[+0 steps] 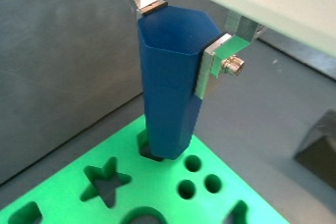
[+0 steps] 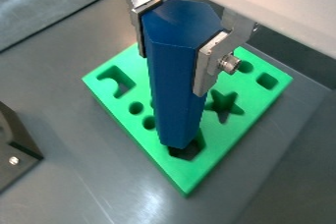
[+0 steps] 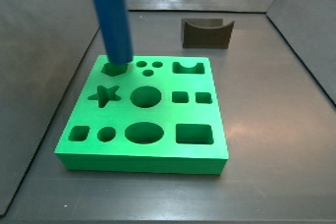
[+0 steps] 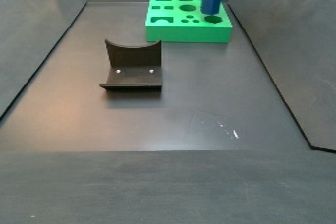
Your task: Insert the hexagon object.
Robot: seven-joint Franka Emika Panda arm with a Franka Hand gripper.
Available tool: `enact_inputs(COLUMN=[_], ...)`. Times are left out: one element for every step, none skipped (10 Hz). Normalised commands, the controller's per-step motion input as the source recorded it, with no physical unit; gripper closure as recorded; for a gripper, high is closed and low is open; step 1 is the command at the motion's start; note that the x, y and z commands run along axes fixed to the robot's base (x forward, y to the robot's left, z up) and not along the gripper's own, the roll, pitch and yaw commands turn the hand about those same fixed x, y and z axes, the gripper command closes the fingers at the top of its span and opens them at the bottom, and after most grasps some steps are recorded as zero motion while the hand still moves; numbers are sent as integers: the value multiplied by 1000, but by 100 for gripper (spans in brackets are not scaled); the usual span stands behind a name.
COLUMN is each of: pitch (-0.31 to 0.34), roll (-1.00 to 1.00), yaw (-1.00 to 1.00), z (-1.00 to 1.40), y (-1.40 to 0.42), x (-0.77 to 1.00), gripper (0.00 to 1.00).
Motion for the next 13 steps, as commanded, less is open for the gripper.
enact_inputs(pitch=[-80, -79, -27, 0, 0, 26, 66, 0, -113, -300, -277, -200, -140], roll=[-93, -81, -69, -37, -57, -54, -36, -14, -11, -14, 0, 0, -19], yaw=[0, -97, -111, -117, -163, -229, -271, -254, -14, 0, 37, 126, 171], z=[-200, -234, -354, -397, -400, -380, -371, -360, -443, -569, -471, -237, -151], y=[-20, 0, 0, 0, 0, 0, 0, 57, 109, 60, 0, 0, -103], x=[-283, -283, 0, 203, 460, 657, 669, 300, -51, -314, -554, -391, -206], gripper=[100, 100, 100, 100, 100, 100, 100, 100, 100, 100, 100, 100, 100])
